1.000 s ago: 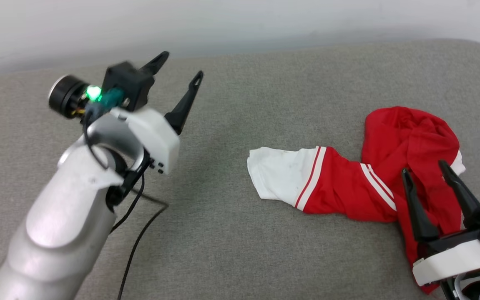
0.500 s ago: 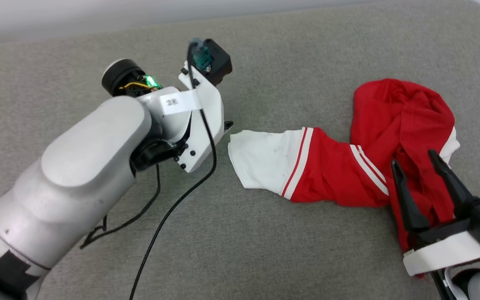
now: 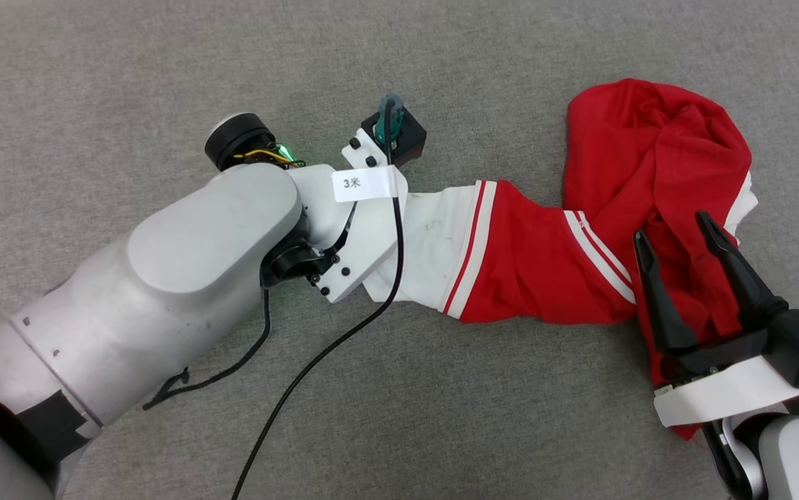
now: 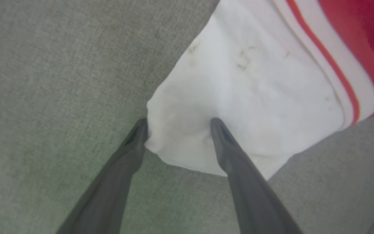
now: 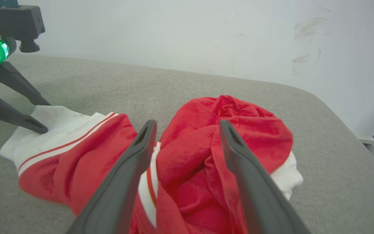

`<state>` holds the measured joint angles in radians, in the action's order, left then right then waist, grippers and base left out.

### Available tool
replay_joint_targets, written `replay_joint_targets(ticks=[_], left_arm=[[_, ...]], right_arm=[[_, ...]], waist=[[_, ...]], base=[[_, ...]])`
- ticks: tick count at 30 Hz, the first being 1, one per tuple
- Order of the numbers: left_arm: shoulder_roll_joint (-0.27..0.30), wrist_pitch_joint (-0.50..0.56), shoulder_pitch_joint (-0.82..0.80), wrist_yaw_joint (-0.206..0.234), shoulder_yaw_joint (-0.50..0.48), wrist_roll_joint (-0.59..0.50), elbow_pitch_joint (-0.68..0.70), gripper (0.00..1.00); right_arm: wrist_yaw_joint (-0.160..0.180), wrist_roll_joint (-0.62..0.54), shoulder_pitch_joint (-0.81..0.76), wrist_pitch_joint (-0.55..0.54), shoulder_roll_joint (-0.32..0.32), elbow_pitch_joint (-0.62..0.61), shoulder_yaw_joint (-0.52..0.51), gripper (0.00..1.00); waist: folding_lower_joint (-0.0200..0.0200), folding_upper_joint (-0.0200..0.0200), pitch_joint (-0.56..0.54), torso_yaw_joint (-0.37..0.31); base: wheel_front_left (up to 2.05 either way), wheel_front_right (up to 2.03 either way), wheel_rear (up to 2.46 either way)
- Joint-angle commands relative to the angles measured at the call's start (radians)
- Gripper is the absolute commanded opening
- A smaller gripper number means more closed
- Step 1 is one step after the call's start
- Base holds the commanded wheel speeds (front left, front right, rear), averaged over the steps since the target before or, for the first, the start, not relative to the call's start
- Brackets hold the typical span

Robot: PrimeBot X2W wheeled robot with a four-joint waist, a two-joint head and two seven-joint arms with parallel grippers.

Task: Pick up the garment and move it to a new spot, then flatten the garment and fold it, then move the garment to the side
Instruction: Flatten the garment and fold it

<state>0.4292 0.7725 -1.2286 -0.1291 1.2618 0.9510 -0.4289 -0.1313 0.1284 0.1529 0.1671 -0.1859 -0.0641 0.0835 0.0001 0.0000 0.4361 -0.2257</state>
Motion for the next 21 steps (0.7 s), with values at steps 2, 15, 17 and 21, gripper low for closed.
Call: replay_joint_targets(ticks=[2,15,17,21], left_arm=[[0.011,0.021,0.029,0.0,0.02,-0.027,-0.004,1.0],[0.043,-0.156,0.029,0.001,0.019,-0.125,0.052,0.0],[0.062,-0.23,0.011,0.001,0.018,-0.133,0.048,0.0],[0.118,-0.351,-0.004,0.001,0.018,-0.15,0.02,0.0]], right_arm=[[0.001,-0.009,0.02,0.01,0.012,0.009,0.004,1.0],[0.001,-0.027,0.022,0.028,0.017,0.031,-0.011,1.0],[0.001,-0.026,0.009,0.026,0.015,0.032,-0.023,1.0],[0.001,-0.025,-0.012,0.02,0.015,0.026,-0.043,1.0]], waist=[[-0.0001,0.0,0.016,-0.011],[-0.0001,0.0,-0.022,0.029],[-0.0001,0.0,-0.042,0.044],[-0.0001,0.0,-0.082,0.076]], base=[[0.0,0.0,0.0],[0.0,0.0,0.0],[0.0,0.0,0.0],[0.0,0.0,0.0]])
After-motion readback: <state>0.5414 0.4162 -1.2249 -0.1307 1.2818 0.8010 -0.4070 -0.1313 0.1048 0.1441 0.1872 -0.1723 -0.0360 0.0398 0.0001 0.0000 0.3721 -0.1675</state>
